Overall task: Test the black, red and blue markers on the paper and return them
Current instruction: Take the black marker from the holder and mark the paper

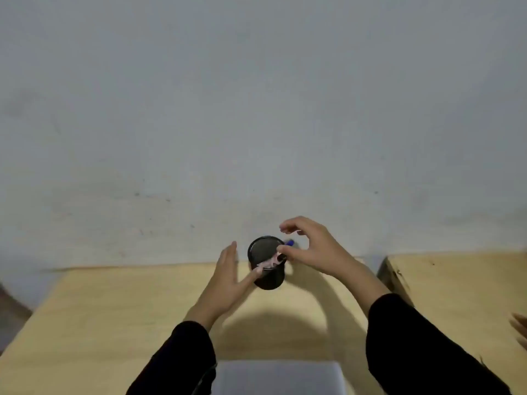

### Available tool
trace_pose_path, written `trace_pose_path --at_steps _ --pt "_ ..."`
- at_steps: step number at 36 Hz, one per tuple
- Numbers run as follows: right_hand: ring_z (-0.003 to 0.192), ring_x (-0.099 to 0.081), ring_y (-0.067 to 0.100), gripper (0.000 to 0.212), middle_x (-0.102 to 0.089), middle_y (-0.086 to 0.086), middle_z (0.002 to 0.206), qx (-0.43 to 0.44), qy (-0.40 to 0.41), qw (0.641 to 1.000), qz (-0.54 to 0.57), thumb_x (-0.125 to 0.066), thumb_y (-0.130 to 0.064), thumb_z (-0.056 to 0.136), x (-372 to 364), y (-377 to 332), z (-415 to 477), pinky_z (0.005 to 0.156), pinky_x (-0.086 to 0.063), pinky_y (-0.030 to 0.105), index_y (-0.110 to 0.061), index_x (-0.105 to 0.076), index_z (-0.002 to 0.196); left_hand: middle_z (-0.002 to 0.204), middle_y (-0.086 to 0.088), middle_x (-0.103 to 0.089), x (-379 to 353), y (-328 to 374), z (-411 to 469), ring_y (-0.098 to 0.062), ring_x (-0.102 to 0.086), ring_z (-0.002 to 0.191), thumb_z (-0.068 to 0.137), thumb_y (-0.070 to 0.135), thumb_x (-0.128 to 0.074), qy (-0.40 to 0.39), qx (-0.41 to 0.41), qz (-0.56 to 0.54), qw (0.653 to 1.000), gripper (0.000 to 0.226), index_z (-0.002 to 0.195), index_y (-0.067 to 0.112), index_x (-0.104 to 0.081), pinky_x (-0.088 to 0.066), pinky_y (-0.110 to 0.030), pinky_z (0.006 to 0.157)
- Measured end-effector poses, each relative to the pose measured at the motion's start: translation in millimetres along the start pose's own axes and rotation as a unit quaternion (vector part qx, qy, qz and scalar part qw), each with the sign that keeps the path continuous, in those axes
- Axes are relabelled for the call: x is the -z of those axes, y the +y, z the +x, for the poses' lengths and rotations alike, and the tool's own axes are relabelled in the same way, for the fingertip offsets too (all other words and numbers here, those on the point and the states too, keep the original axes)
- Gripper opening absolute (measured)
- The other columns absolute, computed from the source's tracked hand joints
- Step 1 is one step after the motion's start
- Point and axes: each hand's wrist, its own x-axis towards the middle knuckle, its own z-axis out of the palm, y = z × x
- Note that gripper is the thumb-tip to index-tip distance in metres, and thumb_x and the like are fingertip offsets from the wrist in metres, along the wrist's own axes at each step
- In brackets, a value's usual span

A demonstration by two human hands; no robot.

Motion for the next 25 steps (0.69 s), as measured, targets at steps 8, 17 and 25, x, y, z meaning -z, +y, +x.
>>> trace_pose_path --at_steps 8,17,25 --pt "0.096 -0.054 0.009 0.039 -0.062 -0.01 0.102 0.096 -0.026 0.989 -0.105 -0.074 -0.03 0.072 -29.1 51.8 10.1 0.087 -0.043 0.025 -0.022 -0.062 0.108 0.147 0.012 -0.031 -43.2 -42.6 23.1 0.002 -0.029 0.136 0.064 0.049 -0.079 -0.006 -0.043 -0.099 0.994 0.101 0.144 0.03 -0.021 -0.028 -0.029 0.114" --pt "0.093 -0.053 0.01 0.019 -0.066 -0.008 0.089 0.143 -0.072 0.967 -0.198 -0.072 -0.021 0.078 -30.6 54.0 23.8 0.082 -0.041 0.022 -0.018 -0.069 0.097 0.131 0.011 -0.051 -70.2 -54.1 38.6 0.002 -0.052 0.117 0.069 0.024 -0.08 0.057 -0.116 -0.182 0.975 0.07 0.128 0.034 -0.043 -0.042 -0.016 0.096" --pt "0.075 -0.061 0.004 0.013 -0.065 -0.011 0.078 0.099 0.012 0.989 -0.114 -0.075 -0.015 0.075 -30.5 27.0 -3.5 0.075 -0.048 0.017 -0.017 -0.071 0.088 0.119 0.014 -0.048 -69.3 -53.4 35.9 0.001 -0.053 0.111 0.068 0.023 -0.08 0.071 -0.144 -0.173 0.972 0.063 0.113 0.049 -0.044 -0.045 -0.02 0.093"
